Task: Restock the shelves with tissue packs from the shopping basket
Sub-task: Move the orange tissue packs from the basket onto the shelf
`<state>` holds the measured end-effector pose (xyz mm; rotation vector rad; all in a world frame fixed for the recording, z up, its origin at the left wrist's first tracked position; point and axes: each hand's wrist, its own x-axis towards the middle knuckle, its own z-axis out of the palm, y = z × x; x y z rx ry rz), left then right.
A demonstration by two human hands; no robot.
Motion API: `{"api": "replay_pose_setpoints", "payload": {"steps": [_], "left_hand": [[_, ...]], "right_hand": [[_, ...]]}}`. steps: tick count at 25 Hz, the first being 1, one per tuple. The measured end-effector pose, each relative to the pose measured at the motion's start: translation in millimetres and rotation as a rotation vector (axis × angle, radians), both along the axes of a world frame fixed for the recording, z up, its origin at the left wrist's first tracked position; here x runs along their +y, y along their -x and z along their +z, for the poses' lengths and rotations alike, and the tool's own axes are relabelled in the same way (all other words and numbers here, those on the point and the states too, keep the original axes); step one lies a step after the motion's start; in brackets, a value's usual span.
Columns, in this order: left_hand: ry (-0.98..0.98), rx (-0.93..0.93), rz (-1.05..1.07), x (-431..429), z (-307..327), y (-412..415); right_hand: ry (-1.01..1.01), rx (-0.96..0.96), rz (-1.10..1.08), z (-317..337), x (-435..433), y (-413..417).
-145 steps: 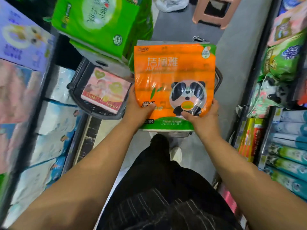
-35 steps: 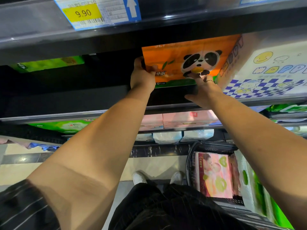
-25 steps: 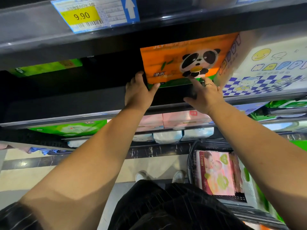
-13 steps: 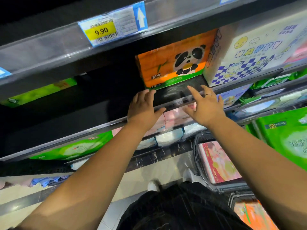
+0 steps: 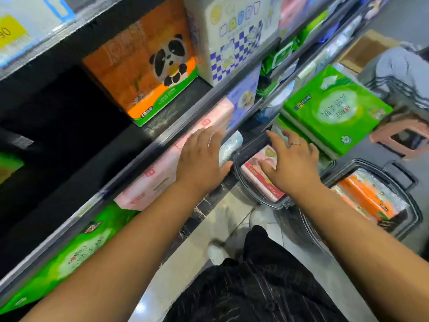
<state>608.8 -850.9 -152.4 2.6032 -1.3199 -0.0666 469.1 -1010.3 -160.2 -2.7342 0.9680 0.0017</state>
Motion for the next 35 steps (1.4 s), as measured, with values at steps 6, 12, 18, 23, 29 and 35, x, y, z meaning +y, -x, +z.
{"api": "replay_pose_setpoints", "payload": {"steps": [6,12,18,23,29,35], "left_hand": [[-0.015,0.040,-0.280,-67,-14,79],[-0.055,0.058,-0.491,-137,-35,164],[-0.129,0.064,-0.588,-201,-64,264],[-0.227,0.108,-0.660,-236,-114,316],[-0.385,0.137,-0.712,-268,-193,332],[-0.510,0.157,-0.806,-302,-320,324]], "right_hand": [[0.031,0.062,-0.245,-9,-21,119],[-0.032,0.100,-0.462,-32,-58,231],[-0.122,0.172,-0.498,-70,-102,337],[-0.206,0.211,-0.535,-114,-121,398],[-0.382,0.290,-0.604,-188,-148,414],[-0.439,0.299,-0.664,-308,-163,399]]}}
